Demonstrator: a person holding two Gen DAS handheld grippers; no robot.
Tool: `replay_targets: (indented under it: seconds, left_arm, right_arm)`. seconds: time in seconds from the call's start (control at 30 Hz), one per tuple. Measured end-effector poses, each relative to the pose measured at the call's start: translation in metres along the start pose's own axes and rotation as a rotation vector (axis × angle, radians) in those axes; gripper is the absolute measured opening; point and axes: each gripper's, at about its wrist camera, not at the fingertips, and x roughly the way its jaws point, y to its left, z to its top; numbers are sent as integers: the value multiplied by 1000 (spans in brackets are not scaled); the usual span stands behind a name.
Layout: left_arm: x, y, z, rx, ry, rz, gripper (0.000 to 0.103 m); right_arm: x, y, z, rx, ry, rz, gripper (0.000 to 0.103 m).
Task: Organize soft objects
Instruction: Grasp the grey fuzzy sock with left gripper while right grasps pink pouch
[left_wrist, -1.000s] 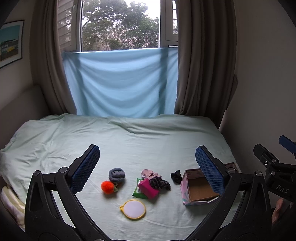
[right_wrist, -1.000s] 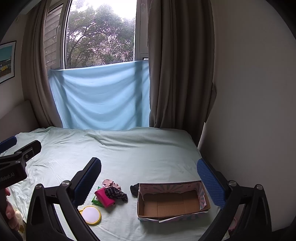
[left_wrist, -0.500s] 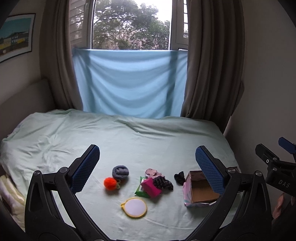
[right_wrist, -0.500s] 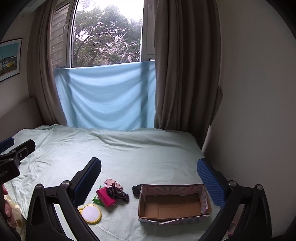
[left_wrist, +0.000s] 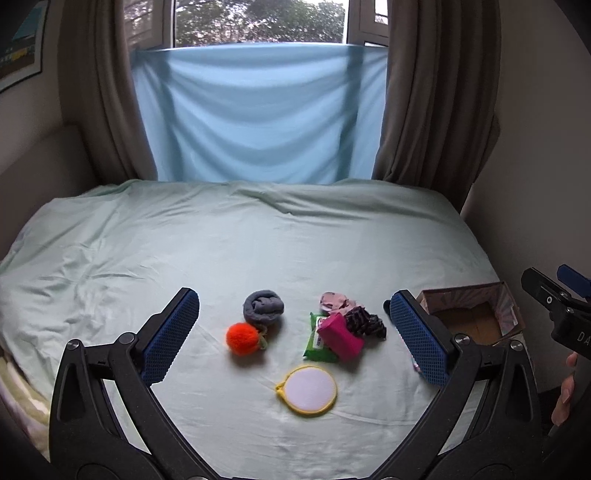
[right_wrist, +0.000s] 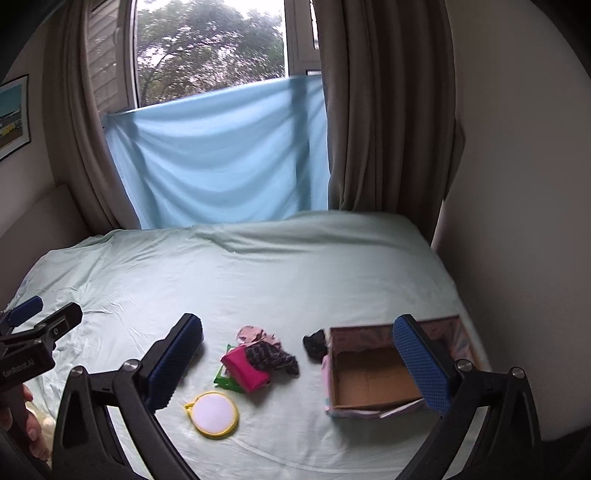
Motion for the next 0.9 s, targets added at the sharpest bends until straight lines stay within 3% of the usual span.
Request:
replay_targets:
  seconds: [0.37,0.67,0.9]
  left_arm:
    - [134,65,-38,108,104,-90,103]
    - [253,89,-84,162,185,-162,102]
    - [326,86,-106,186,238,-201,102]
  right_arm:
    - [123,56,-71,130,131,2,103]
    - [246,69,-144,88,256,87,103]
    - [315,64,-177,42,324,140,103]
